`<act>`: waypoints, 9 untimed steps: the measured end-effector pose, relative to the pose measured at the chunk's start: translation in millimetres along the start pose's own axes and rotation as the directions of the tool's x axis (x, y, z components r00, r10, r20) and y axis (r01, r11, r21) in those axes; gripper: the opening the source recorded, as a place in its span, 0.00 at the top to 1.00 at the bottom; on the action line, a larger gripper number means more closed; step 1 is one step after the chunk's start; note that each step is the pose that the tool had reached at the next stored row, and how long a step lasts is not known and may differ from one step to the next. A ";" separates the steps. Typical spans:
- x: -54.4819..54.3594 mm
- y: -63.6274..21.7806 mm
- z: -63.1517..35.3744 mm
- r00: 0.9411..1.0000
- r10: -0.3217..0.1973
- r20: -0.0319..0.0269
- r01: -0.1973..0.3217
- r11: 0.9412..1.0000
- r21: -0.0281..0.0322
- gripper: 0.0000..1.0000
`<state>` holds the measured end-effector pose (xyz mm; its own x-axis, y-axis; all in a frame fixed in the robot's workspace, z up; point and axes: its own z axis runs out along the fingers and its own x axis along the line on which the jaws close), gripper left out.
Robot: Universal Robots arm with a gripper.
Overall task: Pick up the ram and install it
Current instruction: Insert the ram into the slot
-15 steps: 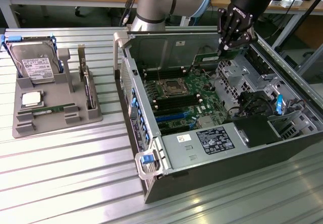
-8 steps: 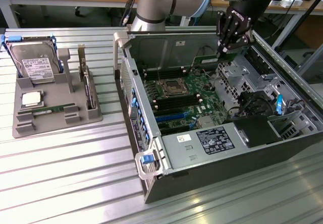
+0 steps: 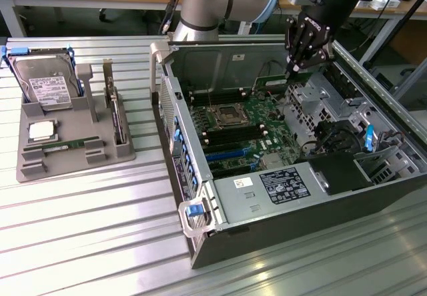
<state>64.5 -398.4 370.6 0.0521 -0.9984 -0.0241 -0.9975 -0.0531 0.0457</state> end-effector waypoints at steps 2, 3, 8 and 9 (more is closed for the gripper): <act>0.0 -0.1 1.2 1.000 0.000 0.000 0.000 1.000 0.000 0.88; 0.1 -0.1 1.6 1.000 0.000 0.000 0.000 1.000 0.000 0.88; 0.1 -0.2 4.4 1.000 0.000 0.000 0.000 1.000 0.000 0.88; 0.1 -0.2 4.6 1.000 0.000 0.000 0.000 1.000 0.000 0.88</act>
<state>64.5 -398.4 366.0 0.0521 -0.9984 -0.0240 -0.9975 -0.0532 0.0457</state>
